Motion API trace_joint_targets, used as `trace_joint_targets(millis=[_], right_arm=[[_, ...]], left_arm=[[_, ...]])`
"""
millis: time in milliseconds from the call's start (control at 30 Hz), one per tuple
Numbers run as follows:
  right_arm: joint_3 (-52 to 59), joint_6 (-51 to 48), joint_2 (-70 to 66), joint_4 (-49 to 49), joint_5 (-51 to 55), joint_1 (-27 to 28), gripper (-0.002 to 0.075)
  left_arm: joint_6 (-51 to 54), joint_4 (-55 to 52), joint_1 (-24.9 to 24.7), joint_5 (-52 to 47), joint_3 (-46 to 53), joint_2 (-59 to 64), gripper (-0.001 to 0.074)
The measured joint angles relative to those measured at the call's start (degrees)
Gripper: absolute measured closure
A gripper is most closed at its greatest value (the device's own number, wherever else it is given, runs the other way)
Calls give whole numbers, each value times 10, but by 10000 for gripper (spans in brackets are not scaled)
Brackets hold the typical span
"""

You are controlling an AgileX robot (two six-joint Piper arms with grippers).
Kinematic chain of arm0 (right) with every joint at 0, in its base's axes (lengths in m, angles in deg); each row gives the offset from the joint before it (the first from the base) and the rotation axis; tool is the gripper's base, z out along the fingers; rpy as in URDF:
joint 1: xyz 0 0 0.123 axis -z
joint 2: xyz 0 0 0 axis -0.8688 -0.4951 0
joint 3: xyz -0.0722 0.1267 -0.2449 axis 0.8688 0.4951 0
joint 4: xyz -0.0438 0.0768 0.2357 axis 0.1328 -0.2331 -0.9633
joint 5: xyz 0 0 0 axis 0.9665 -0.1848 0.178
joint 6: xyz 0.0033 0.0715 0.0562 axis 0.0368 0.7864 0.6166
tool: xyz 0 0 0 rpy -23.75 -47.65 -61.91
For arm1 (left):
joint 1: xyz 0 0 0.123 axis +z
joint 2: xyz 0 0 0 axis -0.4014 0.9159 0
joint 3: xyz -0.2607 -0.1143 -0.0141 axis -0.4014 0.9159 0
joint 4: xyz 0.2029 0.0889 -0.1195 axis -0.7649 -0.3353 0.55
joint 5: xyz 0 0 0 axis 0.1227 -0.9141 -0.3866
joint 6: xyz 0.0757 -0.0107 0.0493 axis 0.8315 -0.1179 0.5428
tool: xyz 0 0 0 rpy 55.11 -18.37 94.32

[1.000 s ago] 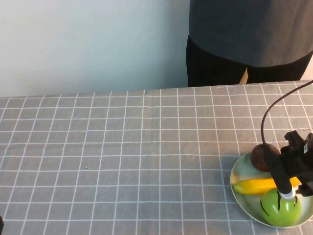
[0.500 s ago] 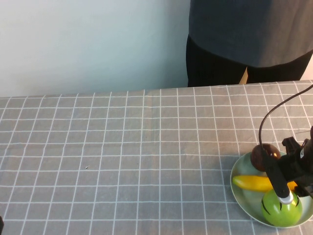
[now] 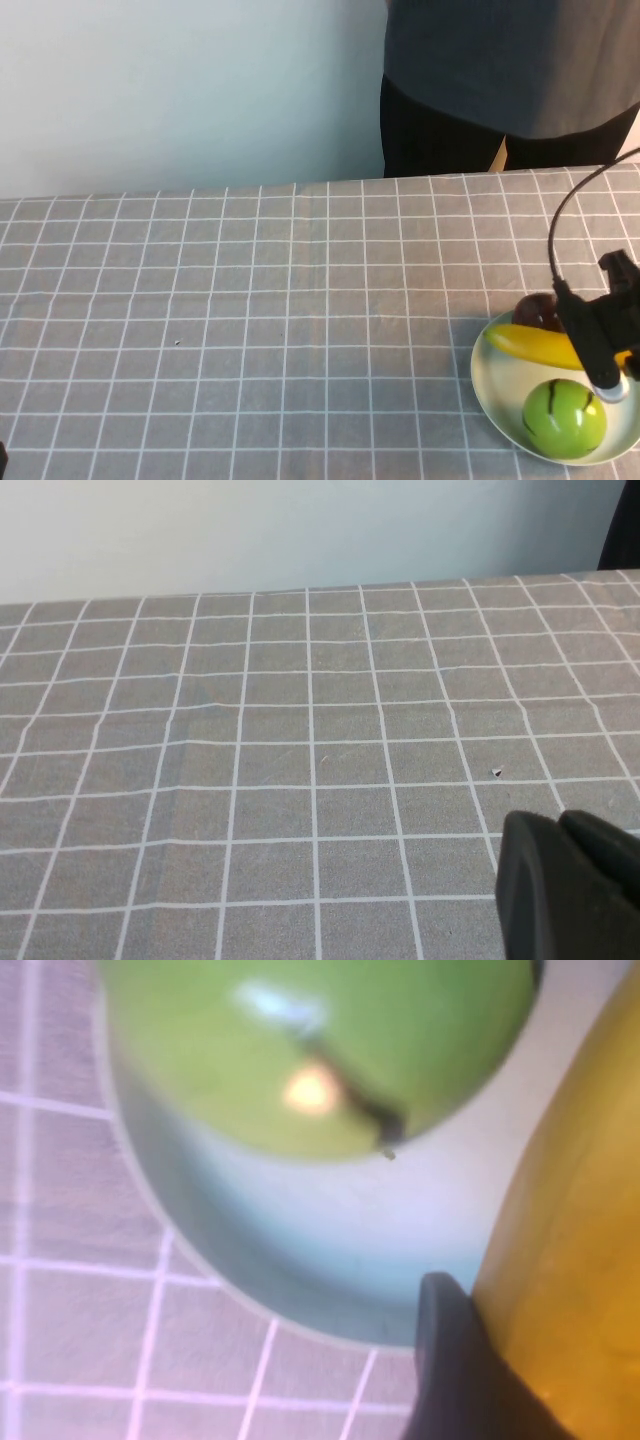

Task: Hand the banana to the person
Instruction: Pick up the banana, then hand the grabbed banana to the person

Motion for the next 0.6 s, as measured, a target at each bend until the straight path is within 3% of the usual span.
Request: trace_joint_targets(millis=[200, 367, 600], right_arm=[[0, 34, 122, -72, 106, -24, 448], [0, 211, 245, -168, 139, -57, 449], [-7, 400, 345, -179, 151, -87, 449]], left_arm=[[0, 0, 0, 0, 0, 0, 739], [0, 0, 0, 0, 0, 0, 739], [0, 0, 0, 0, 0, 0, 739]])
